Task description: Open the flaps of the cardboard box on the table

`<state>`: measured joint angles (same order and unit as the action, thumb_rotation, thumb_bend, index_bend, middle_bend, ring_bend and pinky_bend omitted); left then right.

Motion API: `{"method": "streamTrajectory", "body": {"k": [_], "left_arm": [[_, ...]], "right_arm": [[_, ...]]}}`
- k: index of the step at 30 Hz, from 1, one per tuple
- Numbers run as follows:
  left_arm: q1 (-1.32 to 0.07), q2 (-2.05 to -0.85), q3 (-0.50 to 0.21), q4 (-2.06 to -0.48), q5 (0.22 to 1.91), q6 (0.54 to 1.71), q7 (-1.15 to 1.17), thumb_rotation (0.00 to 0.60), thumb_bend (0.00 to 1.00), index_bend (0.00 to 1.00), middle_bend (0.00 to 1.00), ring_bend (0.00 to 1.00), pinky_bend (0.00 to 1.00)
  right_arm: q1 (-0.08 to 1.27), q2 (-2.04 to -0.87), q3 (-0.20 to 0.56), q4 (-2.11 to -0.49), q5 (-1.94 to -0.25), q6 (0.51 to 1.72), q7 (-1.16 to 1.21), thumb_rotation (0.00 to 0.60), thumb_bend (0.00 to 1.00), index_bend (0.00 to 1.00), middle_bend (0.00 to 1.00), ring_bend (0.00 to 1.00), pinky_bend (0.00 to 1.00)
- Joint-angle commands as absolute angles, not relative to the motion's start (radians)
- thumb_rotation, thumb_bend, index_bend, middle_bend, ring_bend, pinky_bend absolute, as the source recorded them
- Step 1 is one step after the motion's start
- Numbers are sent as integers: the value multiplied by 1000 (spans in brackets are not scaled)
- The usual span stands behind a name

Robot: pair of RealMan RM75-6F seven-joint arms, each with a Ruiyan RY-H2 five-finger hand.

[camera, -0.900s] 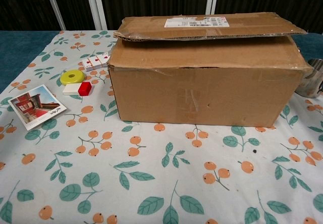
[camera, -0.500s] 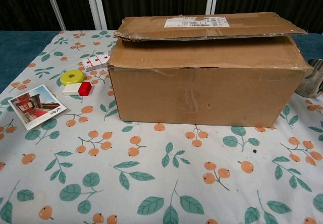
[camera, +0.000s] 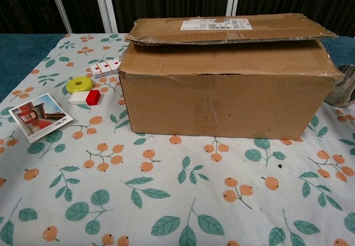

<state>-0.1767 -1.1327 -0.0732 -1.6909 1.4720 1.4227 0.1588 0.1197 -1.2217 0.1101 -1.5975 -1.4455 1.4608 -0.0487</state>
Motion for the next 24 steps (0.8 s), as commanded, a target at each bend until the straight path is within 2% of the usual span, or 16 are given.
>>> {"method": "streamTrajectory", "body": {"k": [1, 6, 11, 24], "left_arm": [[-221, -1116, -113, -1770, 1458, 1393, 207, 600, 158, 0, 0, 0, 0], [-313, -1118, -182, -1879, 1422, 1319, 320, 600, 214, 0, 0, 0, 0], [-420, -1172, -243, -1940, 1346, 1235, 459, 600, 261, 0, 0, 0, 0], [-671, -1406, -324, -1890, 1116, 1104, 723, 600, 277, 0, 0, 0, 0]], "right_arm": [[120, -1223, 111, -1600, -1442, 1458, -45, 600, 275, 0, 0, 0, 226], [121, -1223, 113, -1607, -1431, 1451, -34, 600, 275, 0, 0, 0, 226], [120, -1220, 119, -1617, -1406, 1438, -18, 600, 275, 0, 0, 0, 226], [121, -1211, 141, -1637, -1340, 1407, 15, 600, 276, 0, 0, 0, 226]]}}
